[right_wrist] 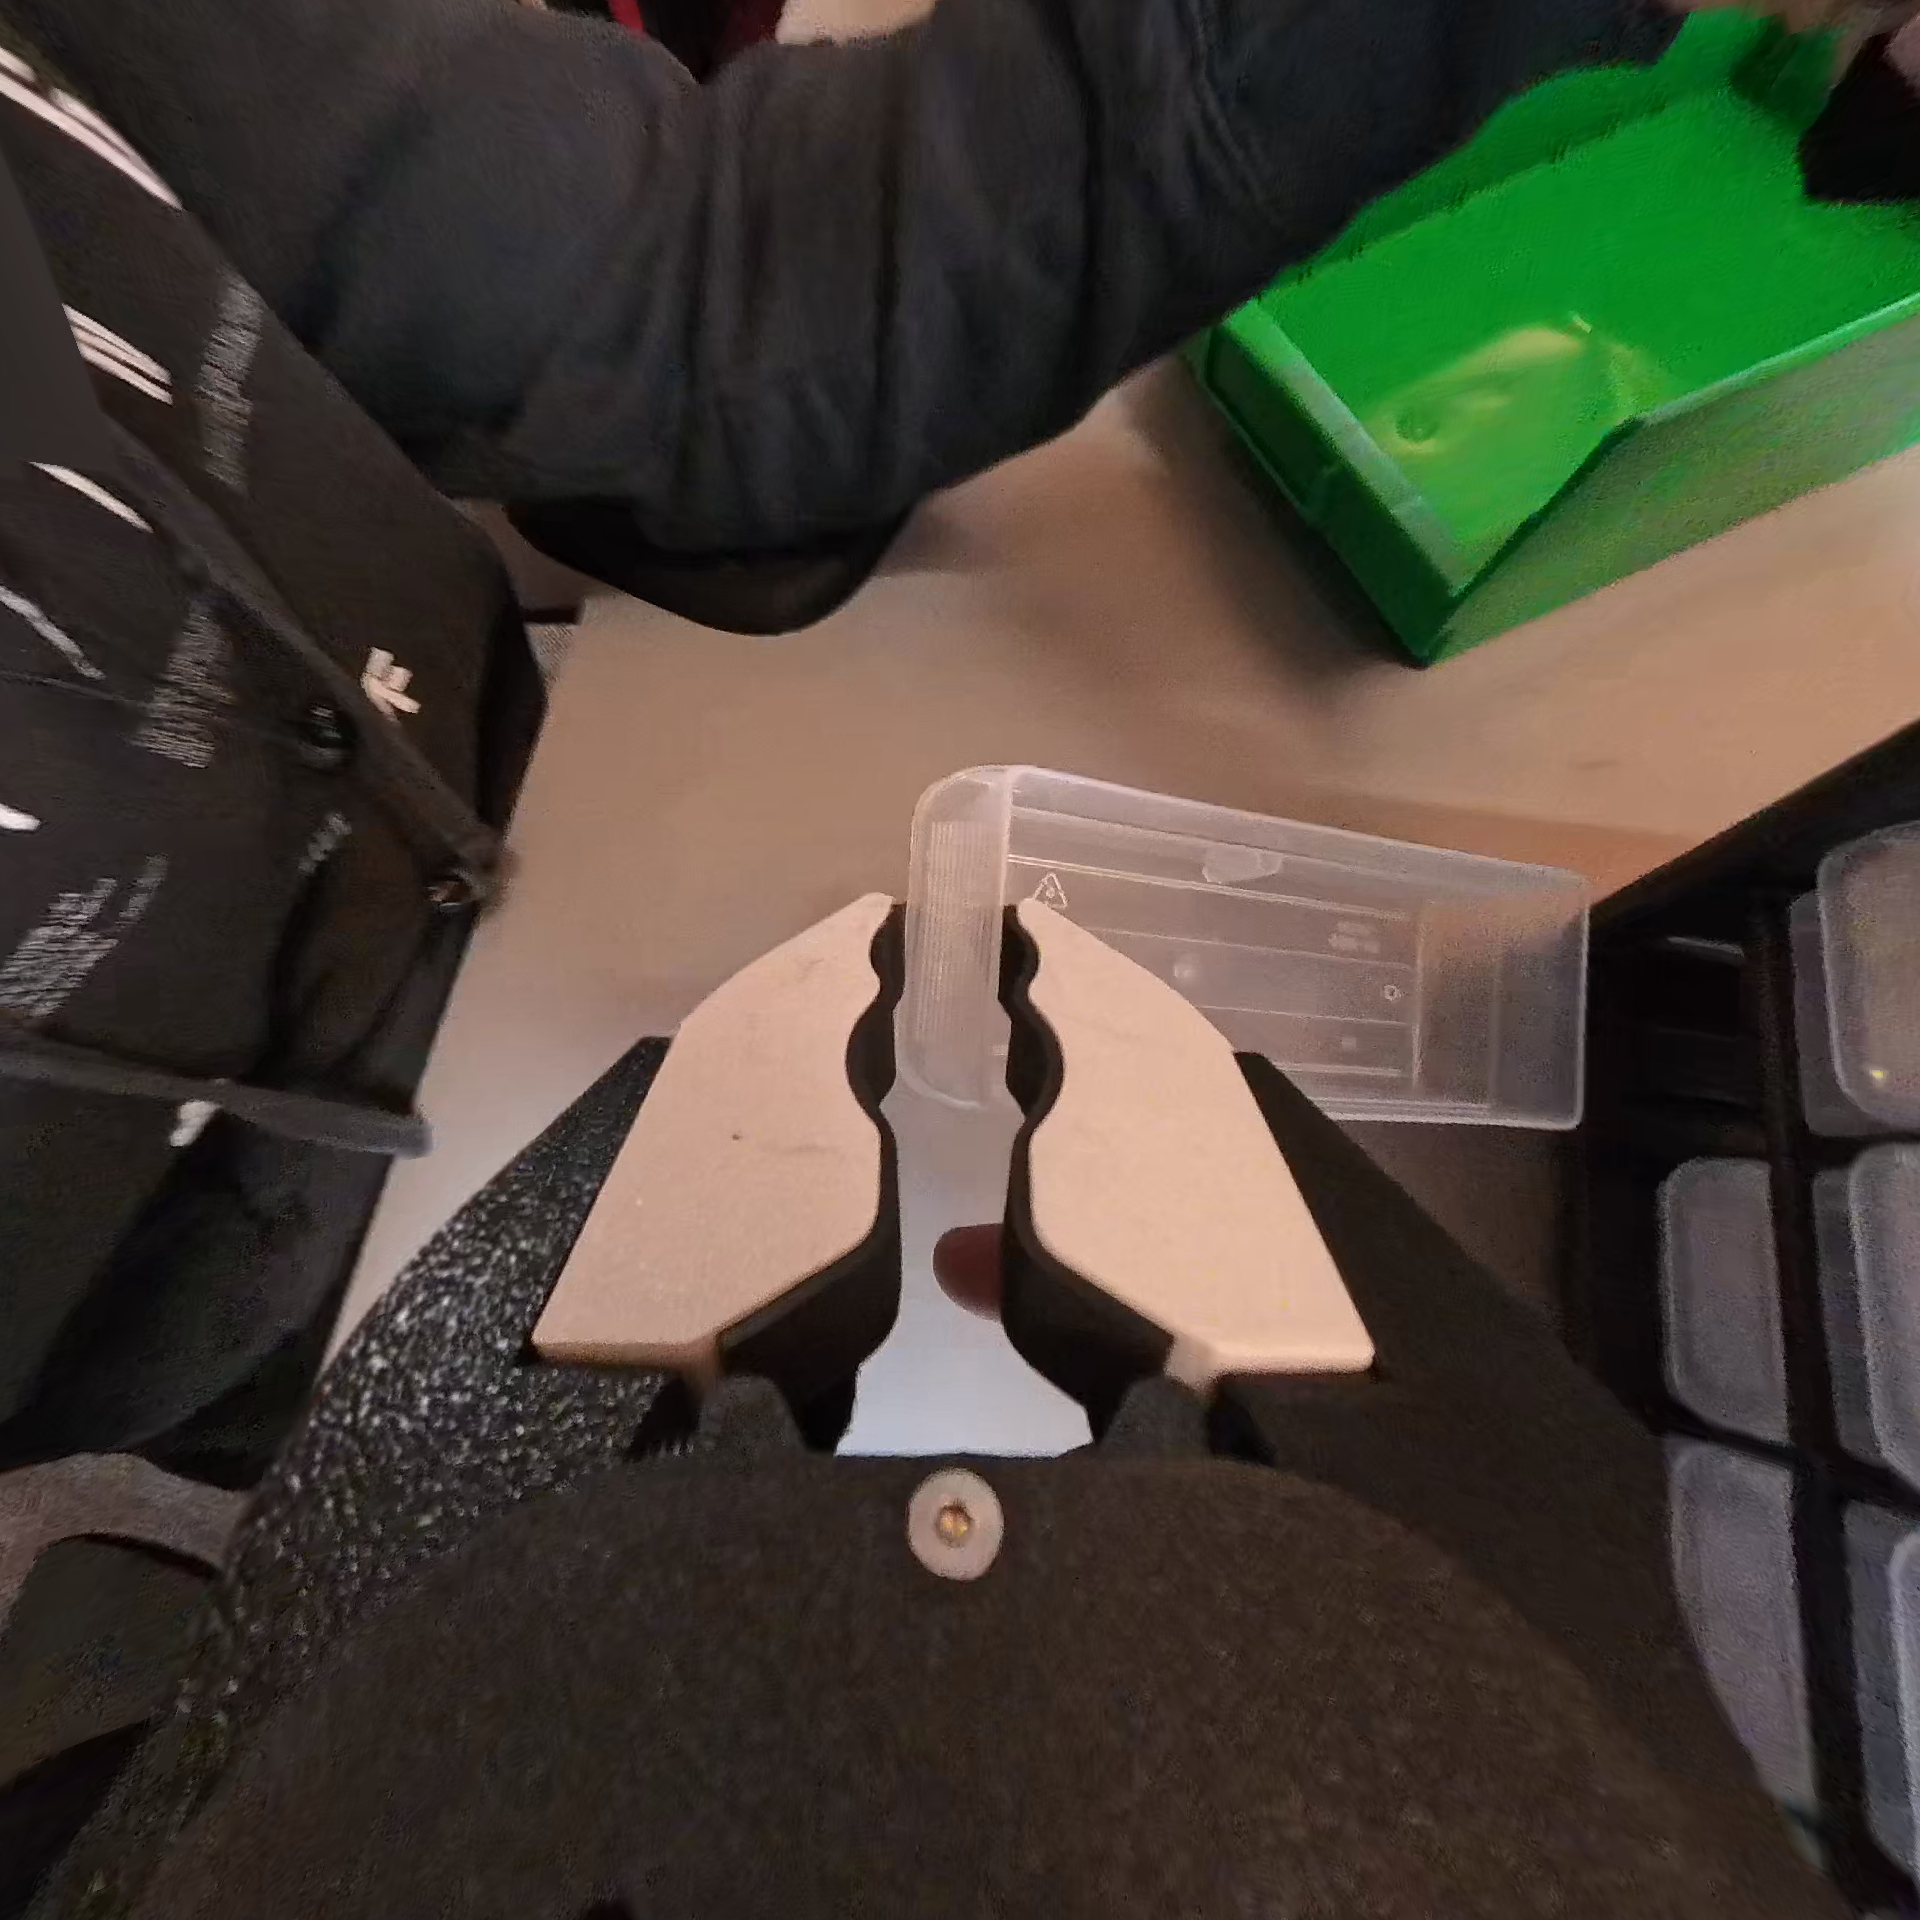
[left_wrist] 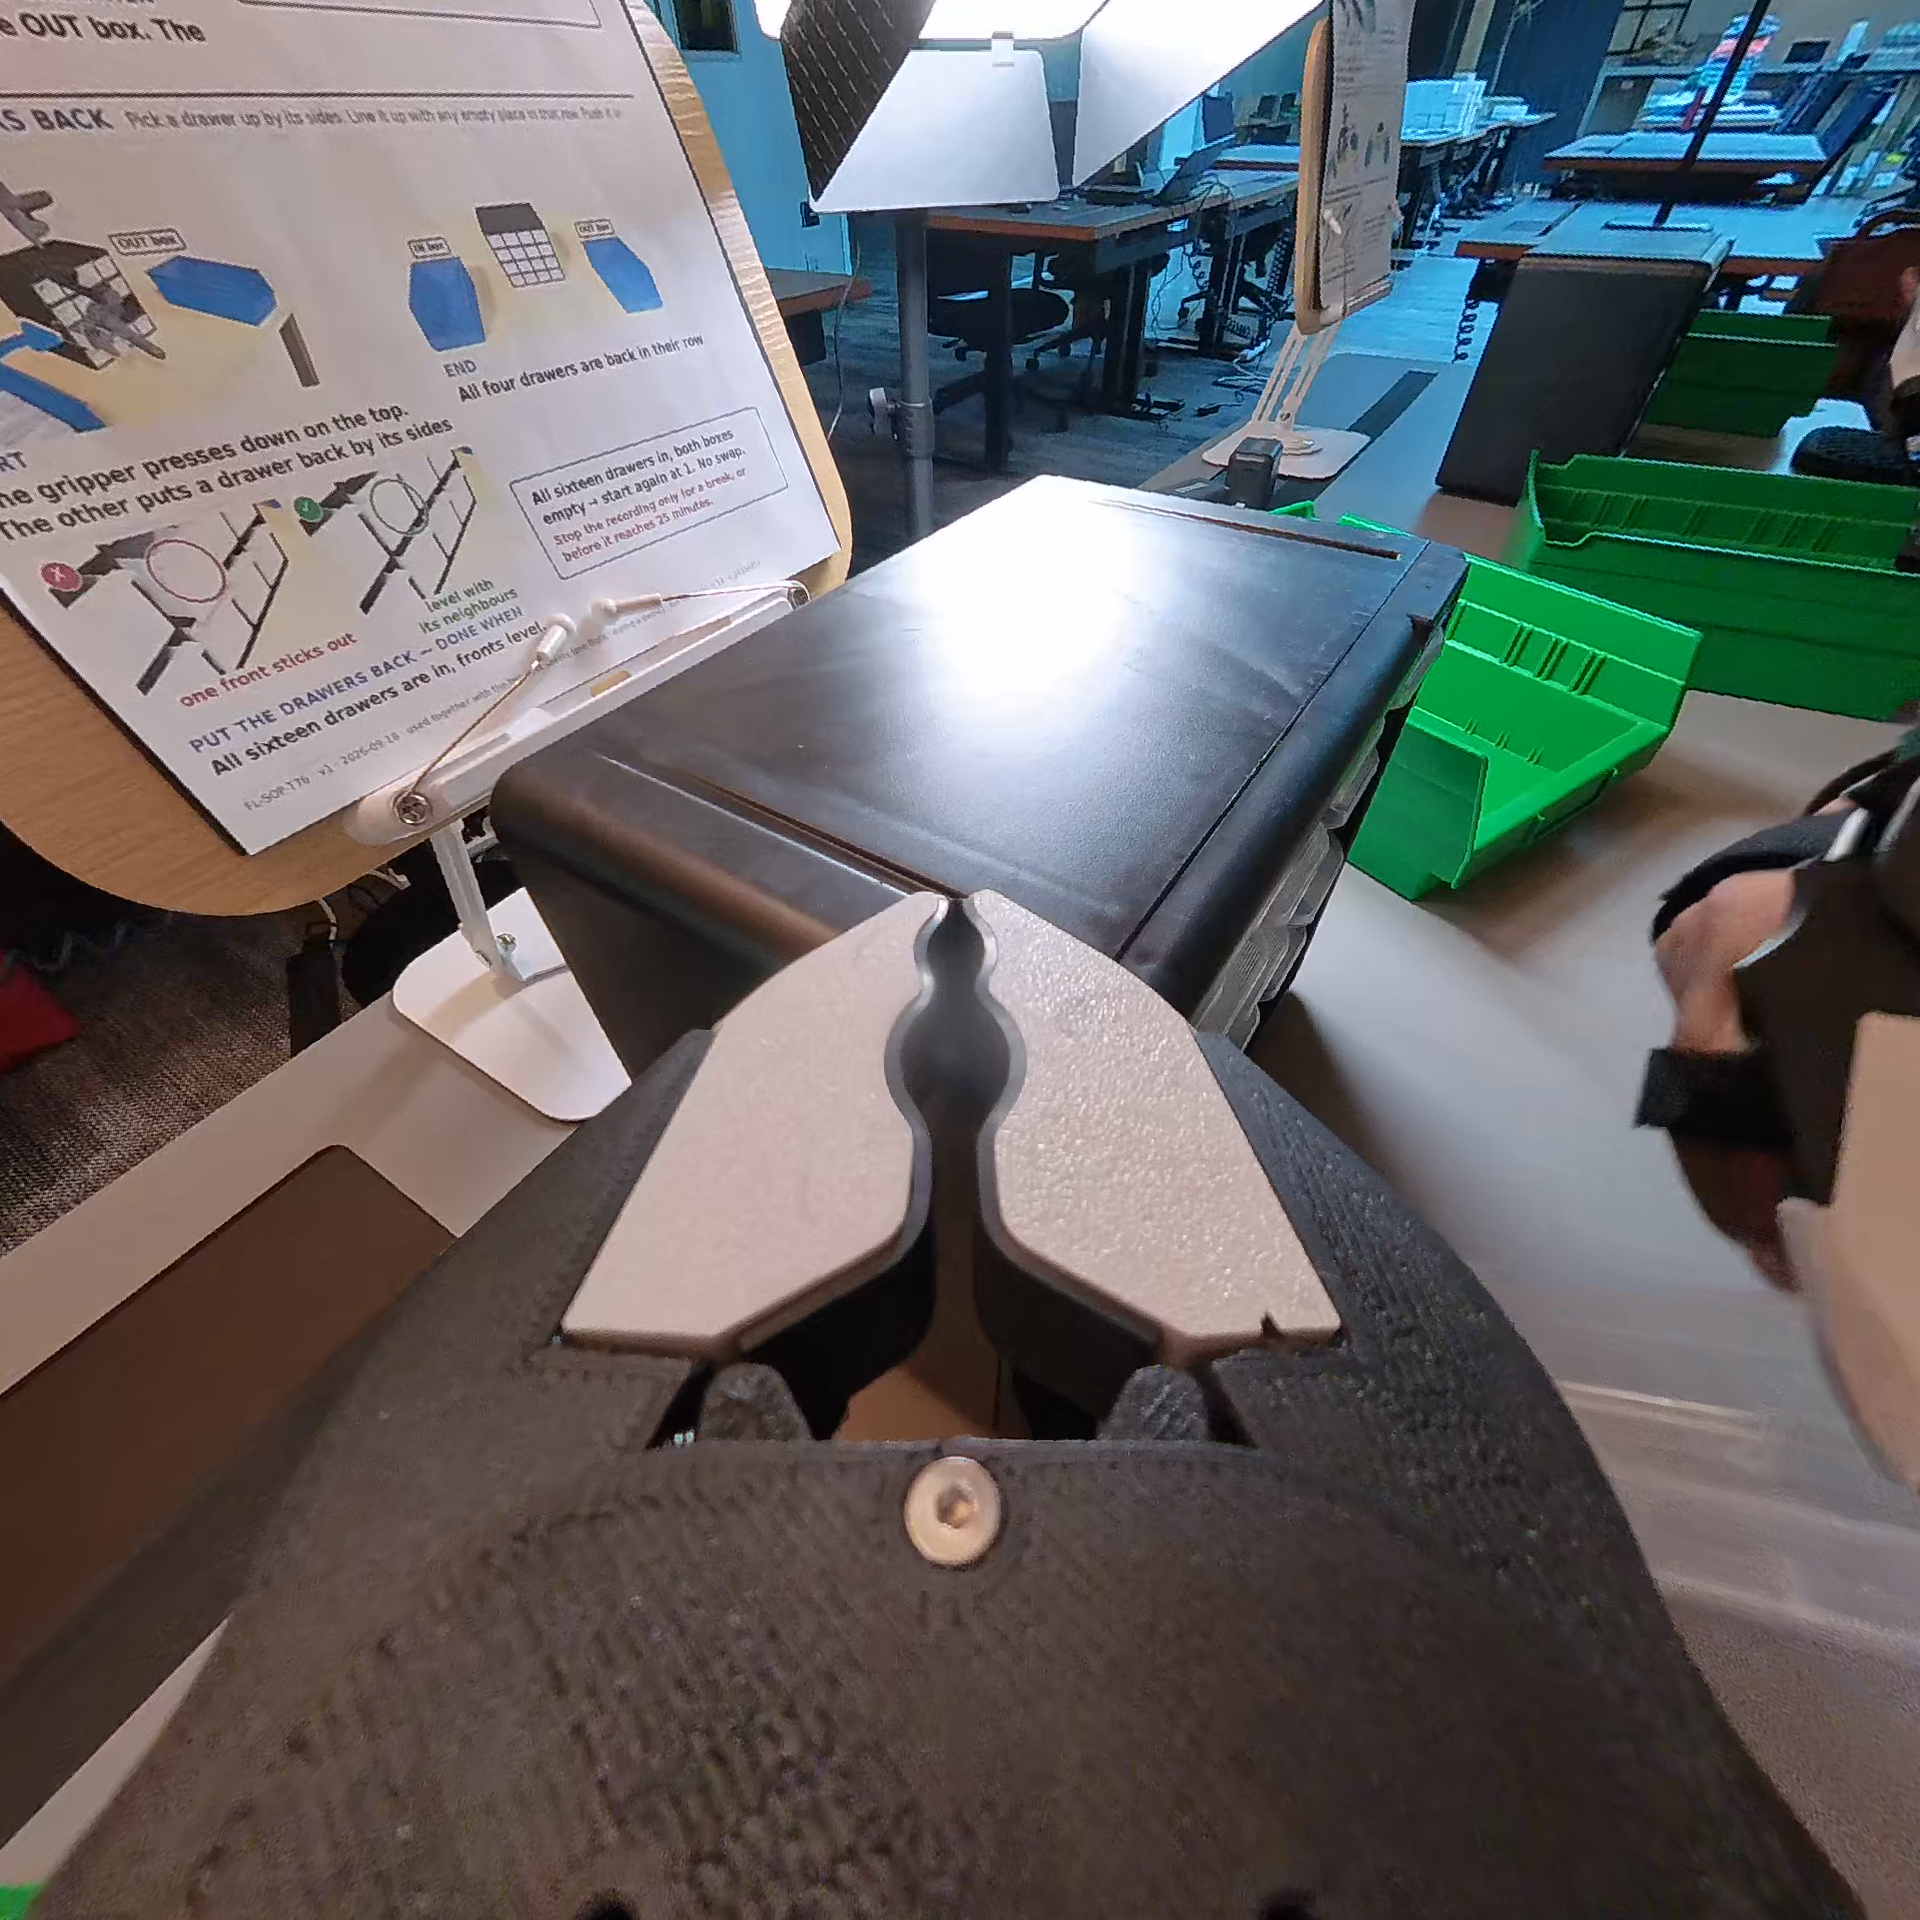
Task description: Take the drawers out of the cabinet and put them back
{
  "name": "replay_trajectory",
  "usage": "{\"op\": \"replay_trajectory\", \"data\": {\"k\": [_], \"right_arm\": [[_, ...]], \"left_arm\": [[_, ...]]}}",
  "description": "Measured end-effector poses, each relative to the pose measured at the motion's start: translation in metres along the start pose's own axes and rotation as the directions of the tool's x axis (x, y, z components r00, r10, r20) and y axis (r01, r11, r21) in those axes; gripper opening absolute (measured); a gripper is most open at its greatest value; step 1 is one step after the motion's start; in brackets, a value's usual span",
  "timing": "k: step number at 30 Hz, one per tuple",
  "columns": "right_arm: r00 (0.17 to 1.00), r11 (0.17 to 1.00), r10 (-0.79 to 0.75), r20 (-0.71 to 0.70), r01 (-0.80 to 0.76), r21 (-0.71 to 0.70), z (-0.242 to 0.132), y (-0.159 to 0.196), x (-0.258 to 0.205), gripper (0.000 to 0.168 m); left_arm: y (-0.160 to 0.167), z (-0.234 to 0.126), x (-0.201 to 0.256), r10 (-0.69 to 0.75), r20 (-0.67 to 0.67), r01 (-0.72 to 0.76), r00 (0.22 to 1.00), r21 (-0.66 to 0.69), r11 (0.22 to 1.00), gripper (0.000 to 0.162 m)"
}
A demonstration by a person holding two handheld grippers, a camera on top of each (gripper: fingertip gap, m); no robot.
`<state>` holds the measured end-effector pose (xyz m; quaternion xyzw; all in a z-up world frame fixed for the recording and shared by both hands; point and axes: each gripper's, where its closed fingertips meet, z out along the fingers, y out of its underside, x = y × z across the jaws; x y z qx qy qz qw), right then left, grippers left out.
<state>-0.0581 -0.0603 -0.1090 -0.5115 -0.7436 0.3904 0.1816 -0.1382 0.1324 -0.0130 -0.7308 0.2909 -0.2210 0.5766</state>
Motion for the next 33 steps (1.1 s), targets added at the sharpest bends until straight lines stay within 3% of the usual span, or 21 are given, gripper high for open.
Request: {"op": "replay_trajectory", "data": {"k": [8, 11, 14, 16, 19, 21, 24, 29, 33], "right_arm": [[0.989, 0.999, 0.013, -0.147, -0.007, 0.048, -0.077, 0.005, -0.061, 0.017], [0.963, 0.999, 0.031, -0.268, -0.022, 0.034, -0.116, 0.012, -0.076, 0.017], [0.884, 0.996, 0.093, -0.459, -0.088, 0.033, -0.166, 0.023, -0.066, 0.017], [0.783, 0.983, 0.175, -0.596, -0.174, 0.061, -0.202, 0.036, -0.042, 0.017], [0.557, 0.93, 0.323, -0.765, -0.336, 0.148, -0.256, 0.073, 0.014, 0.017], [0.374, 0.867, 0.406, -0.834, -0.446, 0.222, -0.286, 0.111, 0.057, 0.017], [0.178, 0.782, 0.41, -0.894, -0.573, 0.245, -0.313, 0.178, 0.116, 0.017], [-0.036, 0.633, 0.455, -0.89, -0.69, 0.351, -0.327, 0.266, 0.194, 0.018], [-0.143, 0.527, 0.554, -0.82, -0.703, 0.478, -0.326, 0.301, 0.23, 0.018]], "left_arm": [[0.0, 0.0, 0.0, -0.002, -0.002, 0.002, 1.0, 0.003, 1.0, 0.0], [0.0, 0.0, 0.0, -0.008, -0.005, 0.009, 1.0, 0.007, 1.0, 0.0], [0.0, 0.0, 0.0, -0.01, -0.004, 0.01, 1.0, 0.008, 1.0, 0.0], [0.0, 0.0, 0.0, -0.011, -0.003, 0.011, 1.0, 0.008, 1.0, 0.0], [0.0, 0.0, 0.0, -0.01, 0.0, 0.01, 1.0, 0.008, 1.0, 0.0], [0.0, 0.0, 0.0, -0.008, 0.003, 0.008, 1.0, 0.008, 1.0, 0.0], [0.0, 0.0, 0.0, -0.006, 0.004, 0.006, 1.0, 0.009, 1.0, 0.0], [0.0, 0.0, 0.0, -0.013, -0.007, 0.013, 1.0, 0.018, 1.0, 0.0], [0.0, 0.0, 0.0, 0.013, 0.006, -0.013, 1.0, 0.009, 1.0, 0.0]]}}
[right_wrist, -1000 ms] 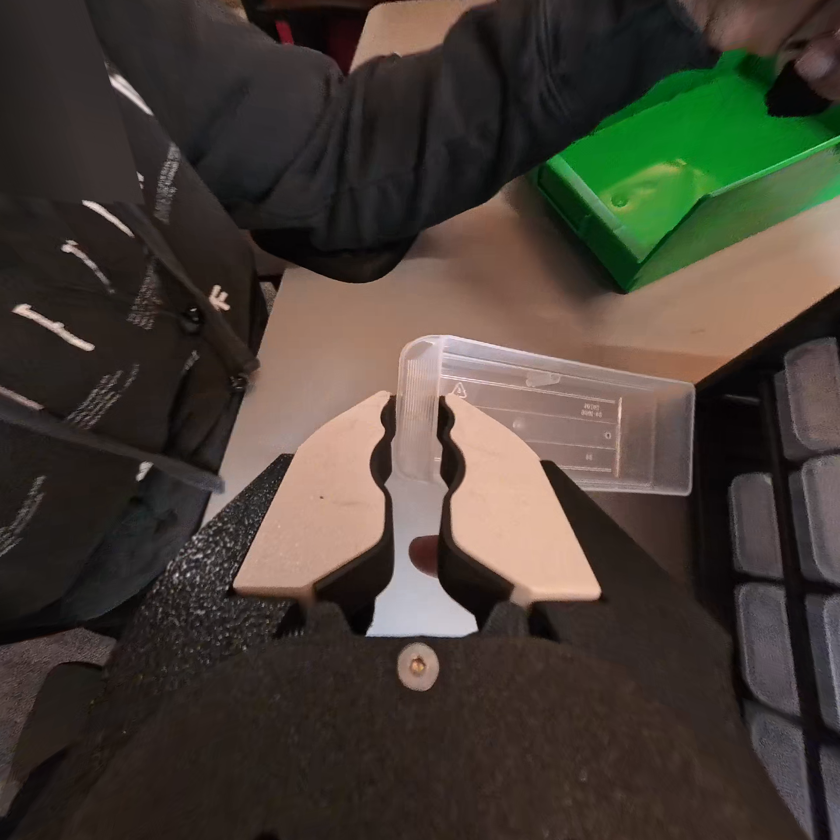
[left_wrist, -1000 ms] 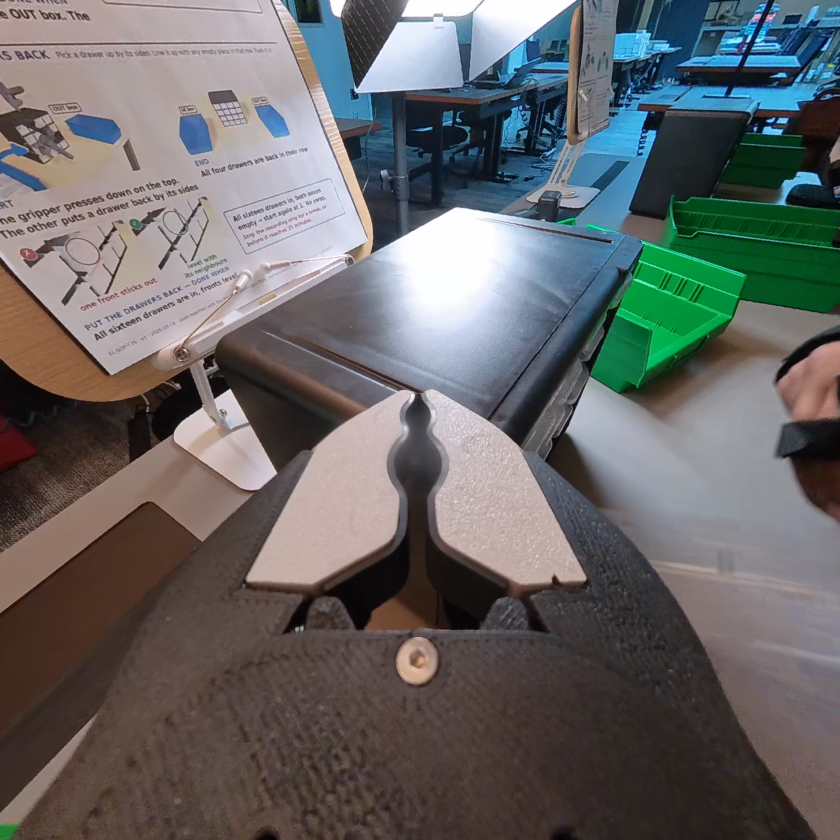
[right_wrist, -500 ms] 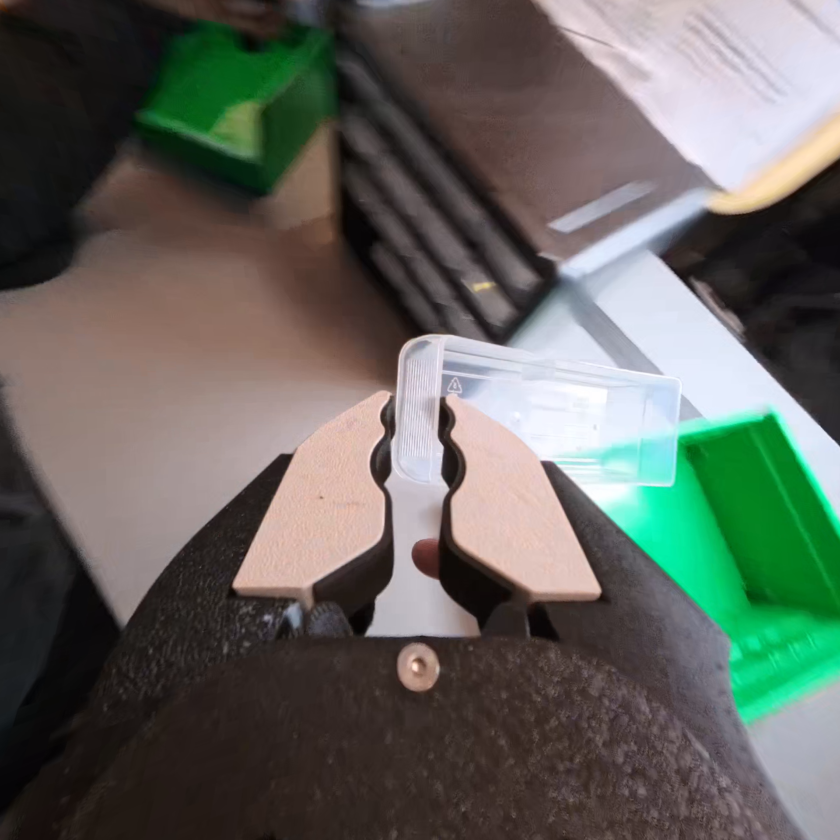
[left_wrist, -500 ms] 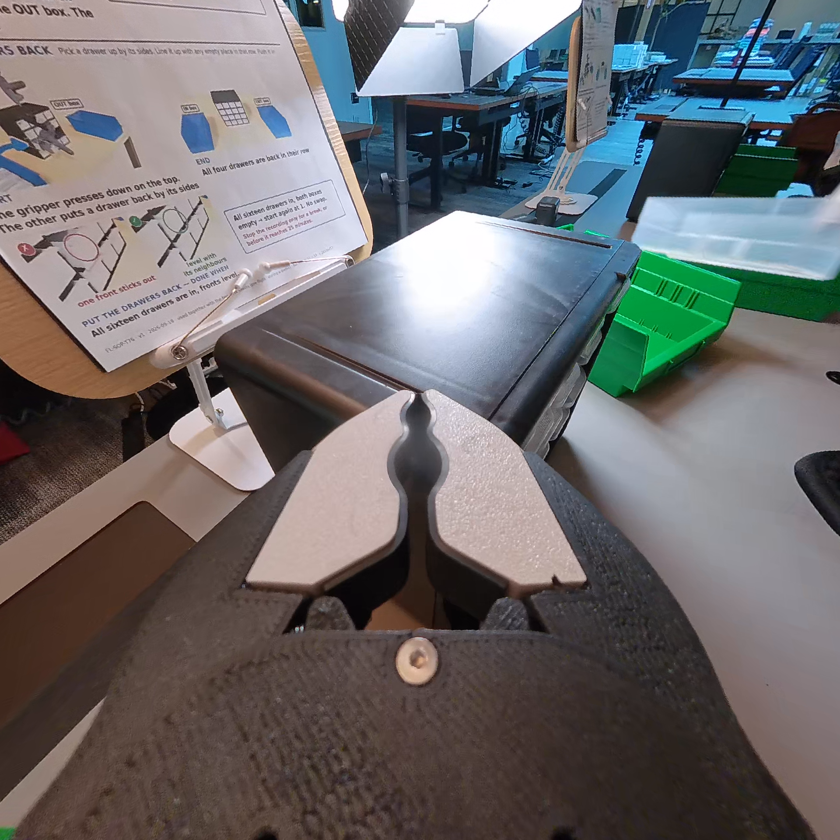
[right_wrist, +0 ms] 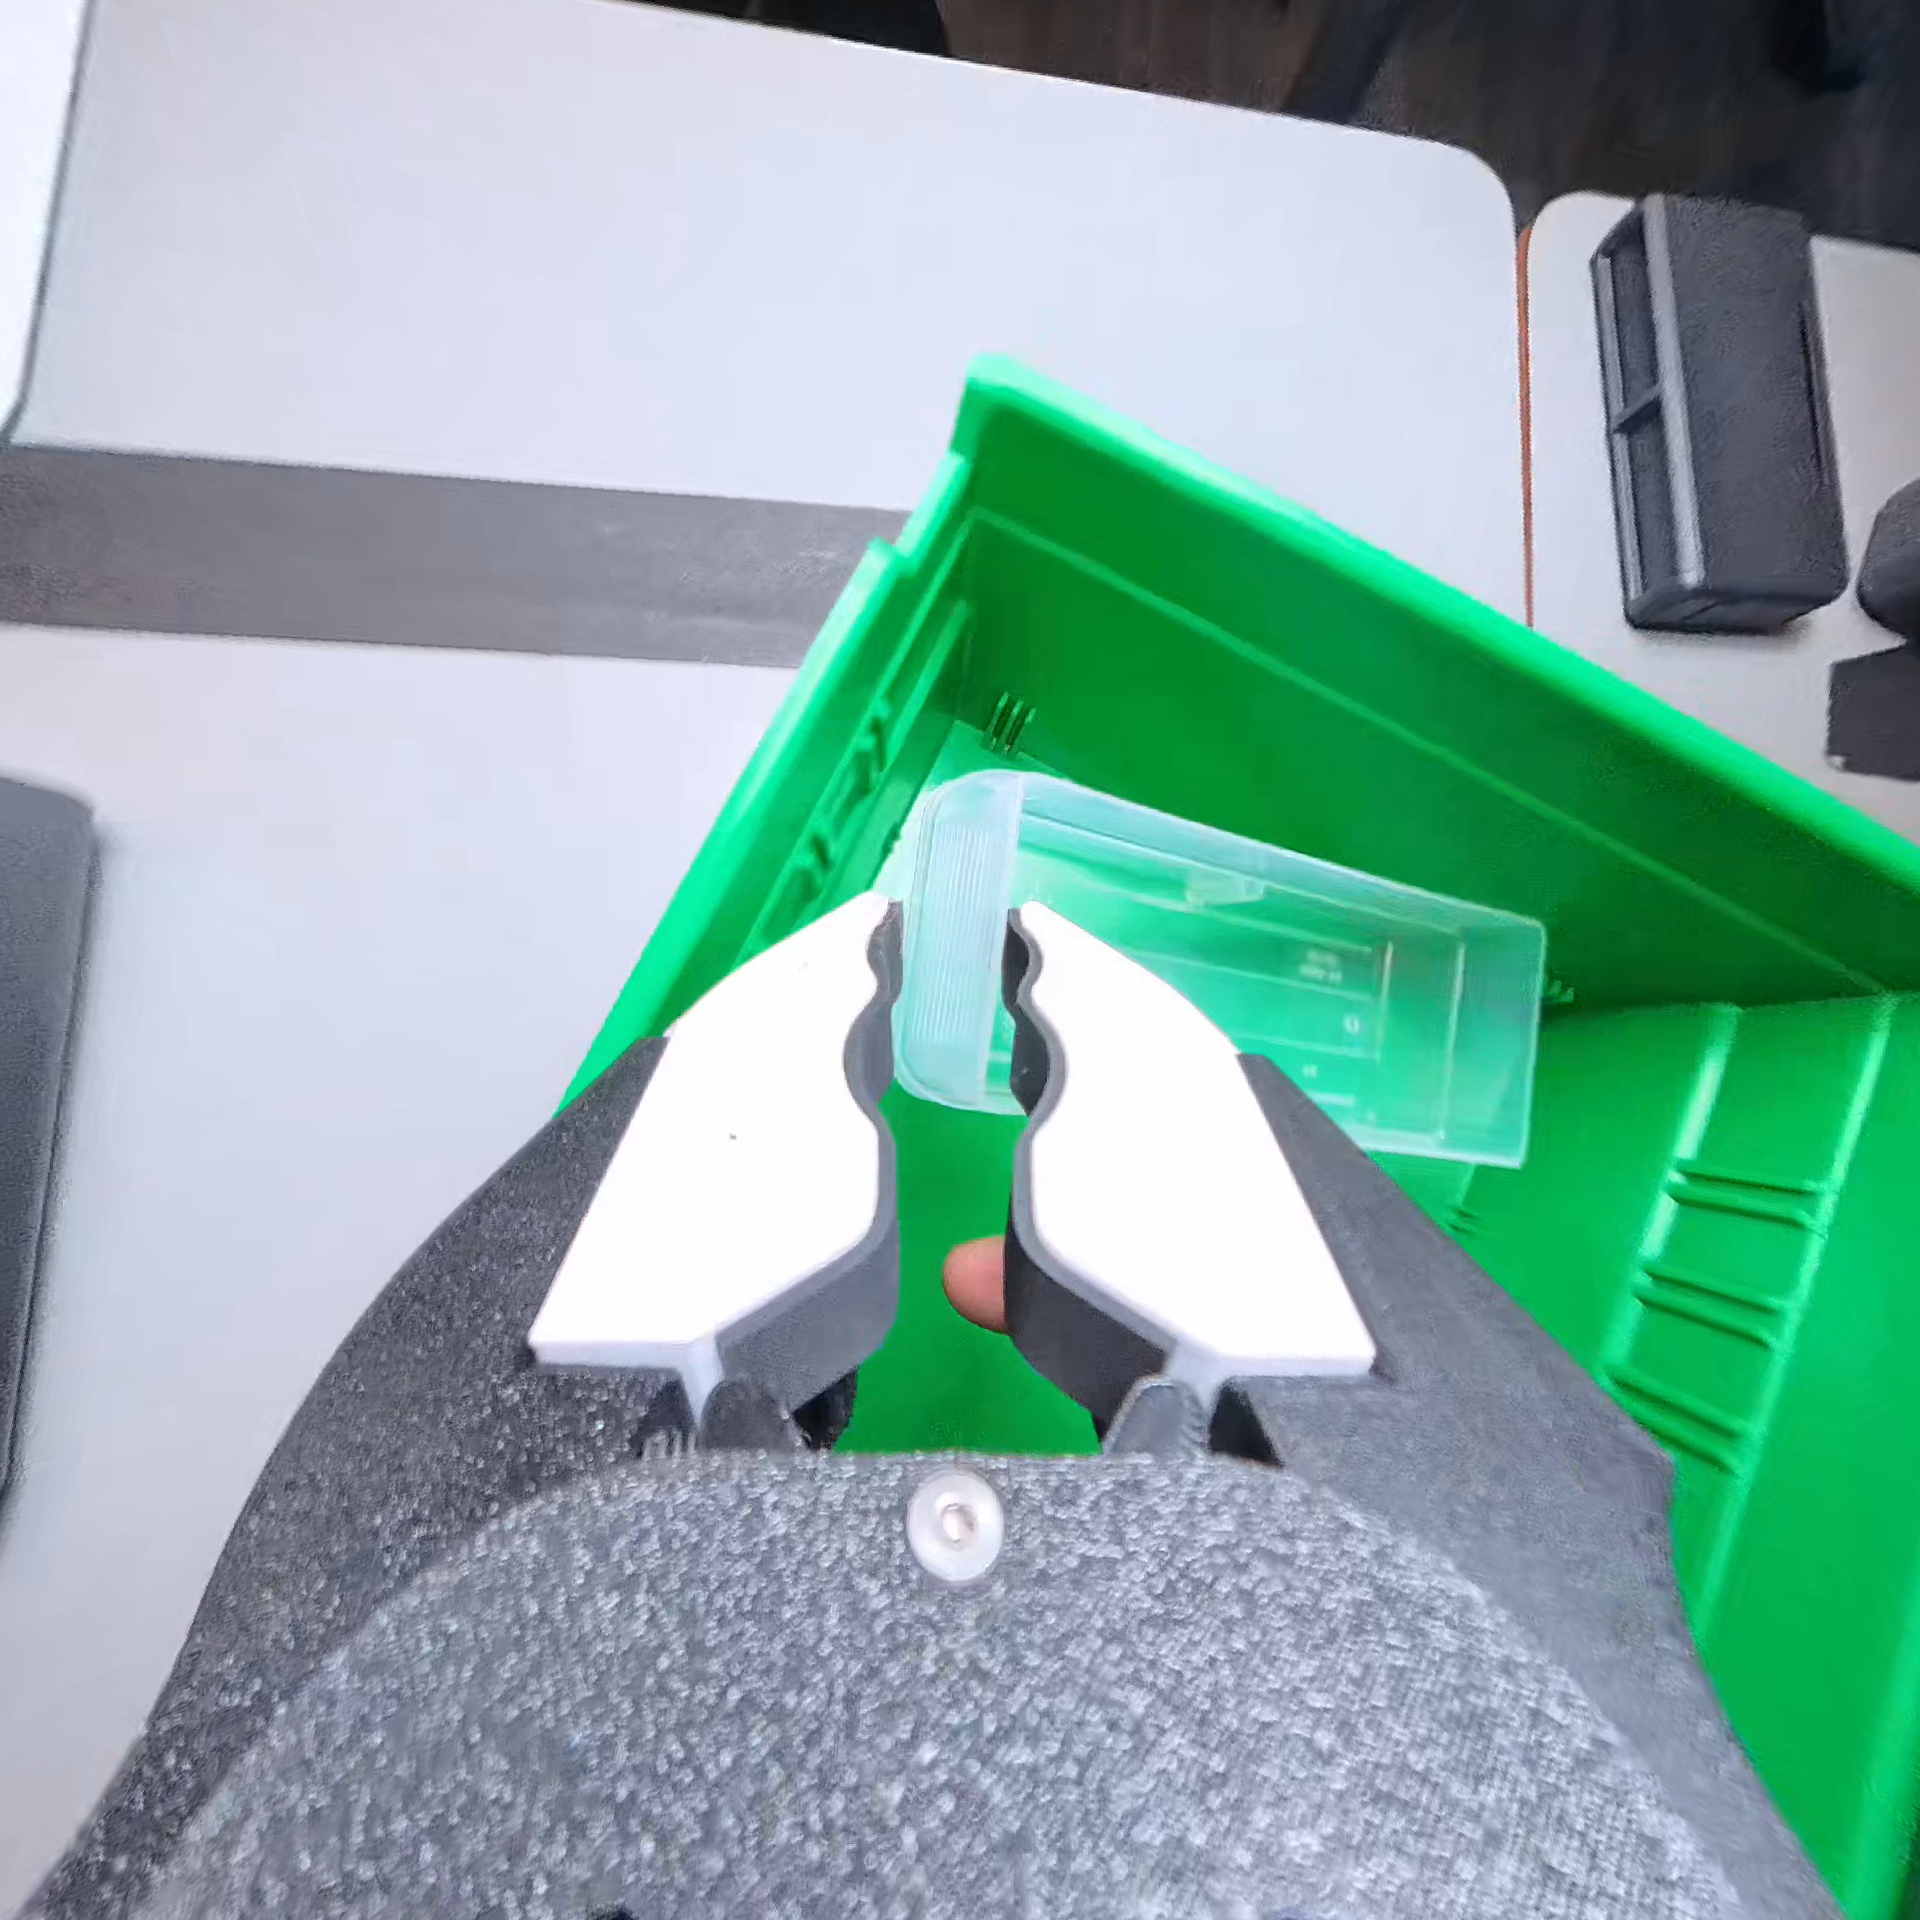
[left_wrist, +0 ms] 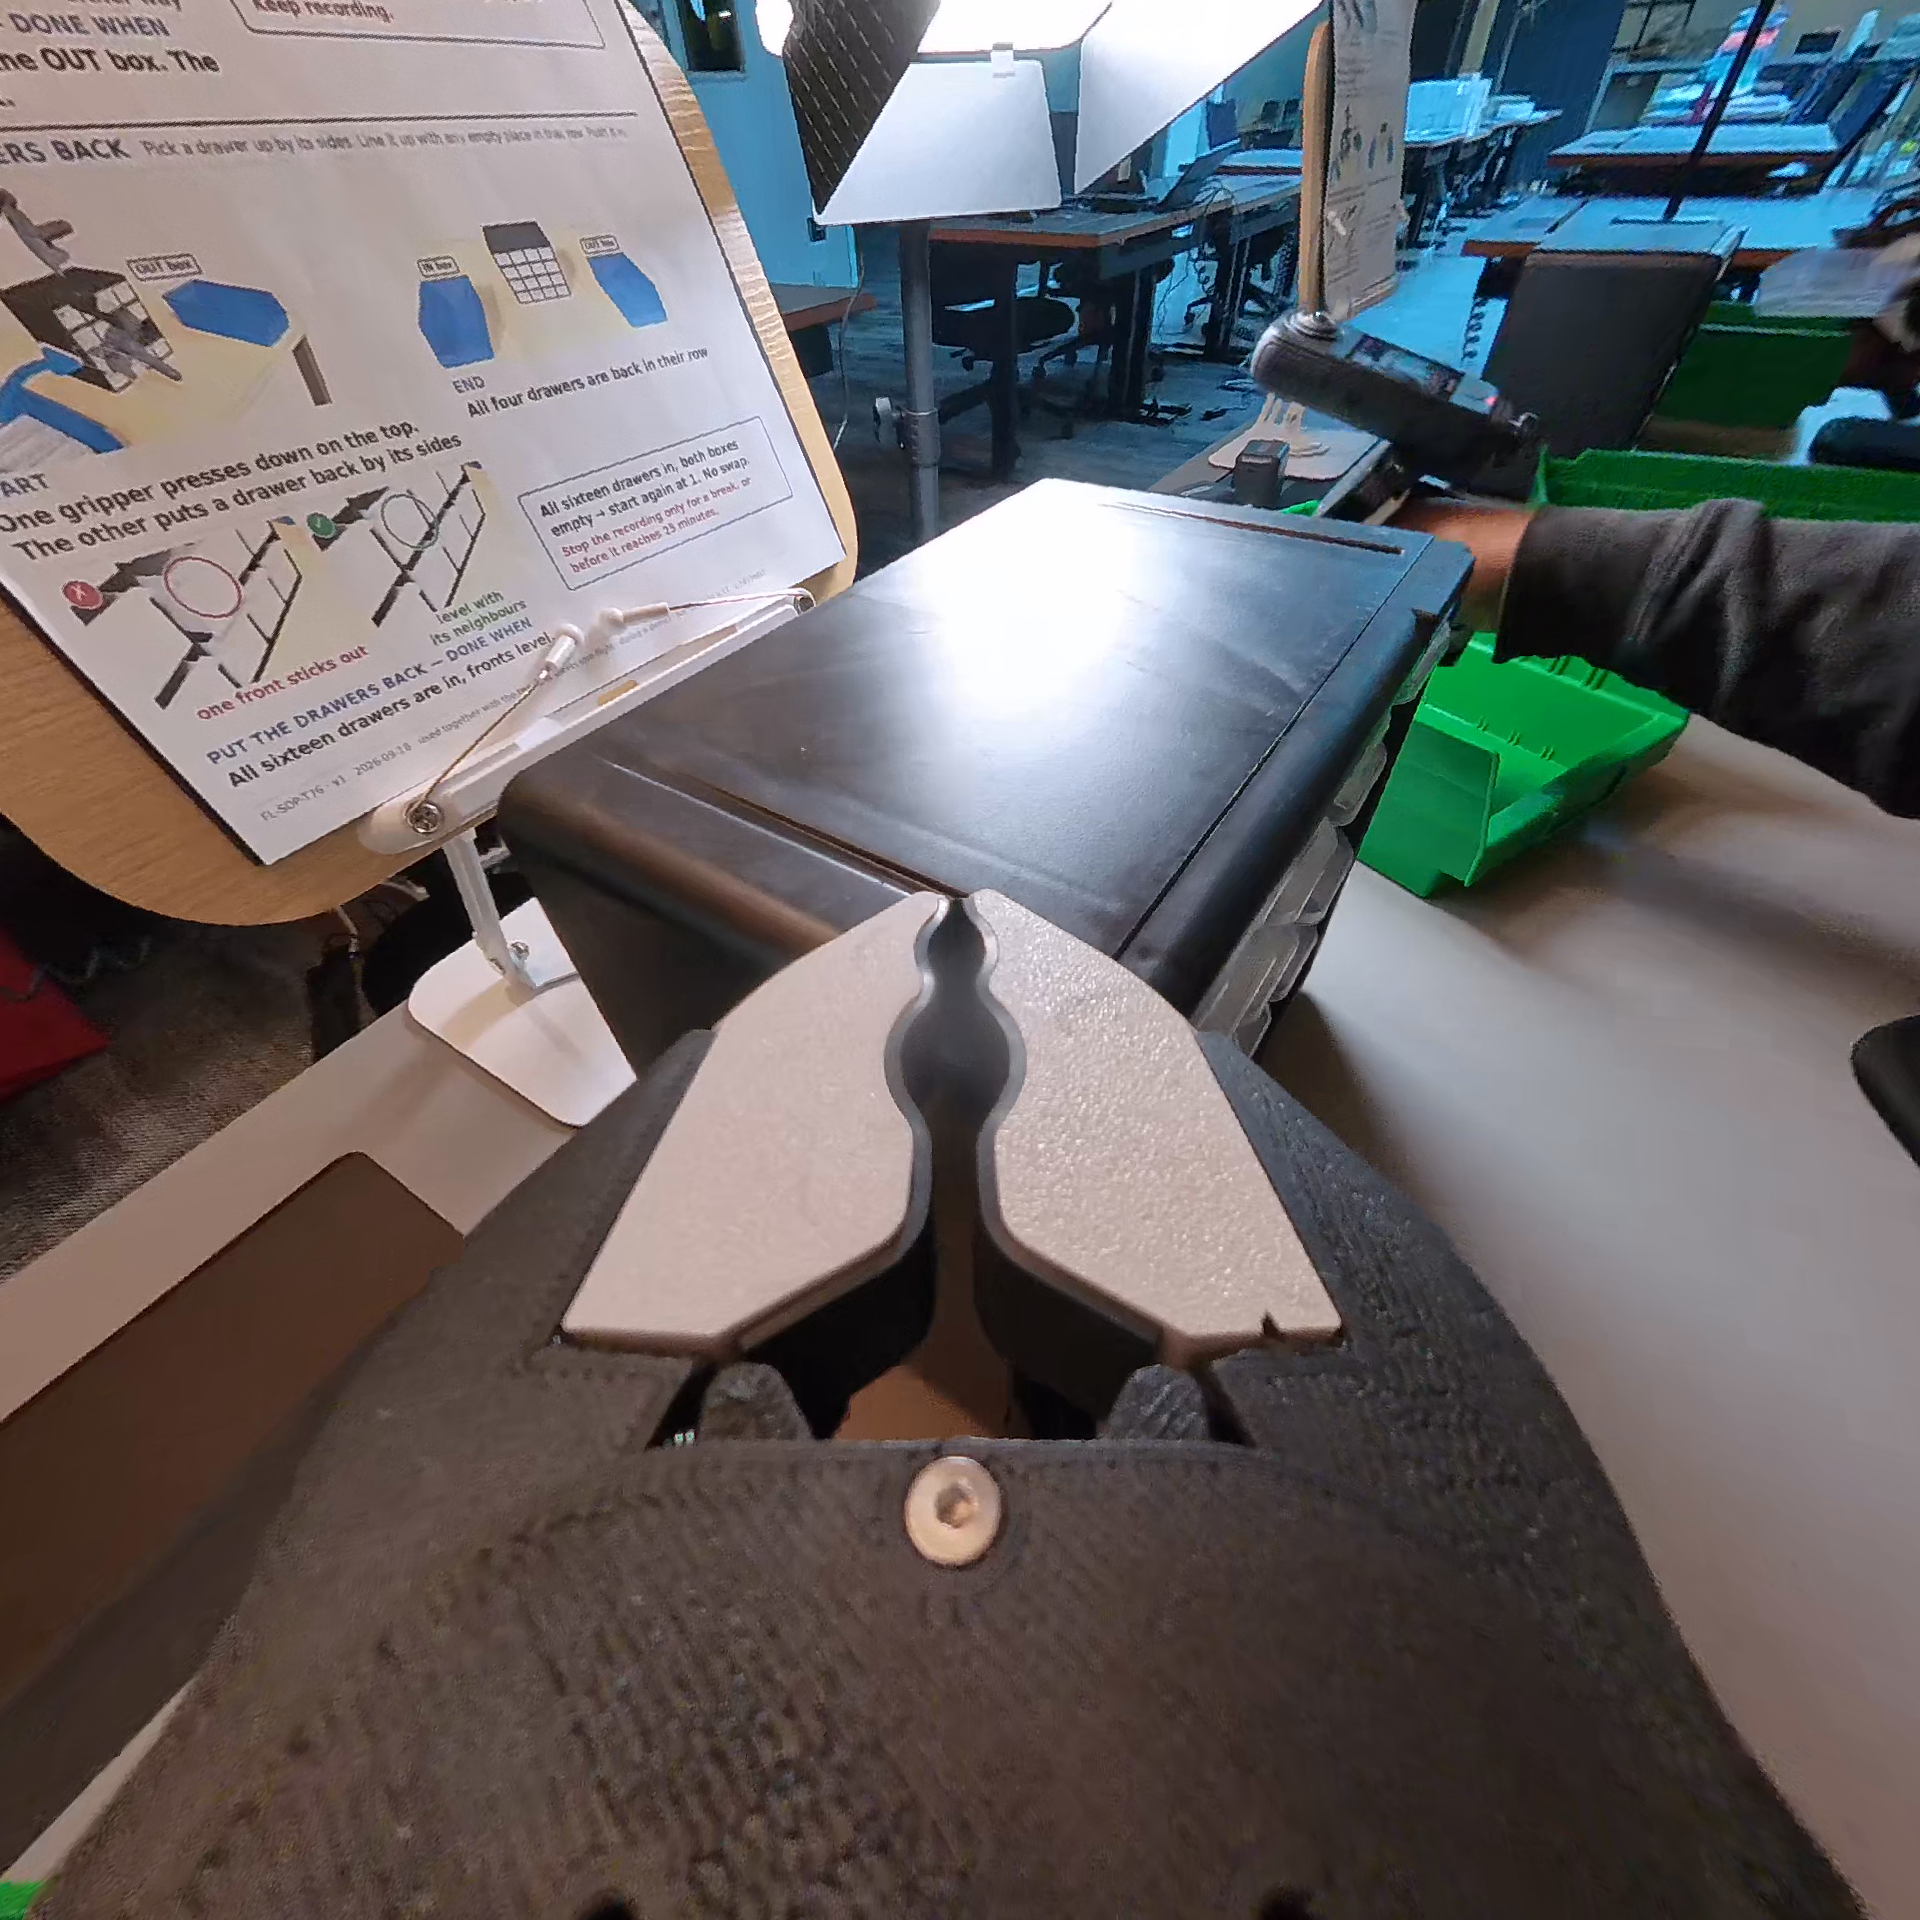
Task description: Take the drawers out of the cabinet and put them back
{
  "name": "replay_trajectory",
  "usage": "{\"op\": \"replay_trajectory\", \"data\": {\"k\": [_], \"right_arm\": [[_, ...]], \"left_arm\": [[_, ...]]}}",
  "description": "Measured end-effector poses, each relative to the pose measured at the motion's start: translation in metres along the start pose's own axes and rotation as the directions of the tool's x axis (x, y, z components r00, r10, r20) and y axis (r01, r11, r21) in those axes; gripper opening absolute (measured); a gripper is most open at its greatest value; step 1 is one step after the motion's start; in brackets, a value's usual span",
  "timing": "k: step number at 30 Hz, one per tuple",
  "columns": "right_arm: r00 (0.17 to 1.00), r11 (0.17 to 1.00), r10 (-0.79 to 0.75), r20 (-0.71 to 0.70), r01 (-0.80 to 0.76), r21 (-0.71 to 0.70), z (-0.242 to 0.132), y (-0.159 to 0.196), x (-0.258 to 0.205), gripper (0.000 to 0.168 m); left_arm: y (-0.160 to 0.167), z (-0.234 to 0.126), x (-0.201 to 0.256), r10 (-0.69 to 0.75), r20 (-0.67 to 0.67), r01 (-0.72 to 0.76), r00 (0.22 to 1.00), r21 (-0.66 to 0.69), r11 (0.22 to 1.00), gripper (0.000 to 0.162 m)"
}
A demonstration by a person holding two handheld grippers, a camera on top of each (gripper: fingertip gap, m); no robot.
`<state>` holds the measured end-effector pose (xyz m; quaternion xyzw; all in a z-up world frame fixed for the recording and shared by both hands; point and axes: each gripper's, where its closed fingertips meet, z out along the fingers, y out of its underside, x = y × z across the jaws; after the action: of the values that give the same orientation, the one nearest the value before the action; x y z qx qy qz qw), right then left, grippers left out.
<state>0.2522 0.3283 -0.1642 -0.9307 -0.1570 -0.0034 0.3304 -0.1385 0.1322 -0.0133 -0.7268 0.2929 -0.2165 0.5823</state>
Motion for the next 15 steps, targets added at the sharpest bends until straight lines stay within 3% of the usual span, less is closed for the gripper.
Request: {"op": "replay_trajectory", "data": {"k": [6, 15], "right_arm": [[0.988, 0.99, 0.144, 0.056, -0.144, -0.007, 0.028, -0.008, 0.007, 0.017], [0.988, 0.992, 0.113, 0.105, -0.118, 0.036, 0.017, -0.016, 0.006, 0.023]], "left_arm": [[0.0, 0.0, 0.0, 0.017, 0.003, -0.017, 1.0, -0.007, 1.0, 0.0], [0.0, 0.0, 0.0, 0.009, -0.009, -0.009, 1.0, 0.001, 1.0, 0.0]]}}
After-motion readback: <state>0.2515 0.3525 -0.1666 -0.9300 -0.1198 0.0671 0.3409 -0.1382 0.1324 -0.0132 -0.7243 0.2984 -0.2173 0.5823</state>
